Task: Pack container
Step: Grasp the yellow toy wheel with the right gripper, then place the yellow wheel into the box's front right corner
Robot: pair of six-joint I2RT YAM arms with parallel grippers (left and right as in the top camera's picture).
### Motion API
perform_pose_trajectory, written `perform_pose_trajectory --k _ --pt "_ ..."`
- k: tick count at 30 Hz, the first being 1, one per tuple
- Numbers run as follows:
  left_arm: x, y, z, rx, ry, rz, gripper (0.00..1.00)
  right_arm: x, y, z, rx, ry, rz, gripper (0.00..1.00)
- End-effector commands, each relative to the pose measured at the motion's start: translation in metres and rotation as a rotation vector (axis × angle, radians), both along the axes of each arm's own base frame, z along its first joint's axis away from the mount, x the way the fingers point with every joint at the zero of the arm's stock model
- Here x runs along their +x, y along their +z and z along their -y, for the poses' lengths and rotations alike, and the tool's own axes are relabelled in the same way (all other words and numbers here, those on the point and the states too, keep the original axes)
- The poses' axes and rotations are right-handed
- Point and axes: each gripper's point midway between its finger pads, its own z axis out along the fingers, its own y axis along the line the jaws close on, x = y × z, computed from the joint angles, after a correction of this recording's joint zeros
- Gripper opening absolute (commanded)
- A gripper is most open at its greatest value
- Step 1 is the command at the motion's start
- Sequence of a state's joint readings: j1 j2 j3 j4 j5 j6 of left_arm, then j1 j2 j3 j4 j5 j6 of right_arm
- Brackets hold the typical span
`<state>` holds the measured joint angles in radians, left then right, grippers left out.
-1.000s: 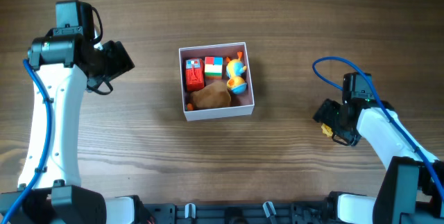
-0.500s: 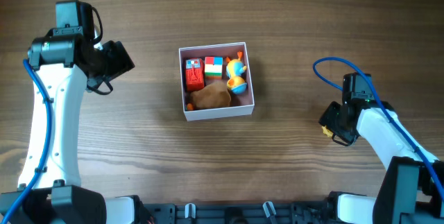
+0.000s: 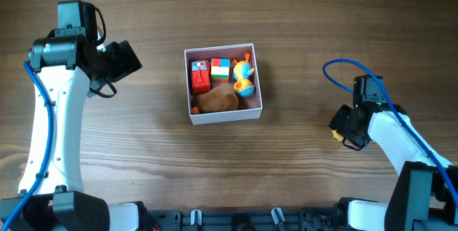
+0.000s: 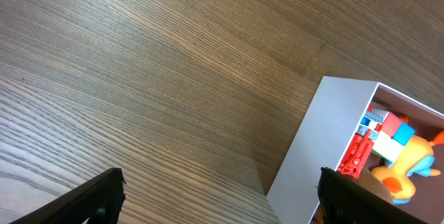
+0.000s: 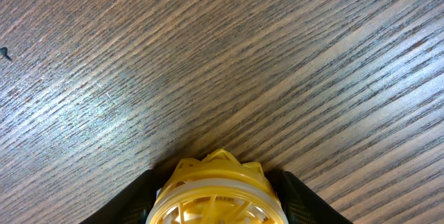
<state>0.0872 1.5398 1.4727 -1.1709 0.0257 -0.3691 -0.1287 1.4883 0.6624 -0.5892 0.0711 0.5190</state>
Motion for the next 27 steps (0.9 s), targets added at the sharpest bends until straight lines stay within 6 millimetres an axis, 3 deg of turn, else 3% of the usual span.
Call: perform_pose_trajectory --k 1,6,10,13,16,19,20,21,24,27 --pt "-0.001 -0.004 0.000 -0.014 0.009 -0.010 0.92 -0.006 -0.007 -0.006 0.031 0.003 -0.021 0.04" --pt "-0.001 -0.004 0.000 -0.014 0.009 -0.007 0.93 -0.004 -0.007 -0.006 0.029 0.003 -0.011 0.05" --pt "-0.001 -0.004 0.000 -0.014 0.009 -0.008 0.94 0.020 0.009 -0.008 0.041 0.043 0.052 0.04" --pt "-0.001 -0.004 0.000 -0.014 0.009 -0.007 0.93 0.053 0.056 -0.016 0.081 0.138 0.140 0.04" --pt "-0.001 -0.003 0.000 -0.013 0.008 -0.007 0.93 0.083 0.132 -0.033 0.045 0.339 0.235 0.04" --pt "0.001 -0.003 0.000 -0.013 0.008 0.001 0.93 0.095 0.217 -0.093 0.004 0.717 0.344 0.04" --pt "0.002 -0.003 0.000 -0.012 0.008 0.004 0.93 0.094 0.231 -0.112 -0.007 0.810 0.369 0.04" --pt "0.002 -0.003 -0.001 -0.012 0.009 0.005 0.93 0.087 0.259 -0.163 -0.027 1.040 0.440 0.04" --pt "0.002 -0.003 -0.001 -0.012 0.008 0.005 0.93 0.073 0.270 -0.230 -0.050 1.303 0.529 0.04" --pt "0.002 -0.003 0.000 -0.012 0.008 0.004 0.94 0.070 0.258 -0.276 -0.073 1.427 0.544 0.04"
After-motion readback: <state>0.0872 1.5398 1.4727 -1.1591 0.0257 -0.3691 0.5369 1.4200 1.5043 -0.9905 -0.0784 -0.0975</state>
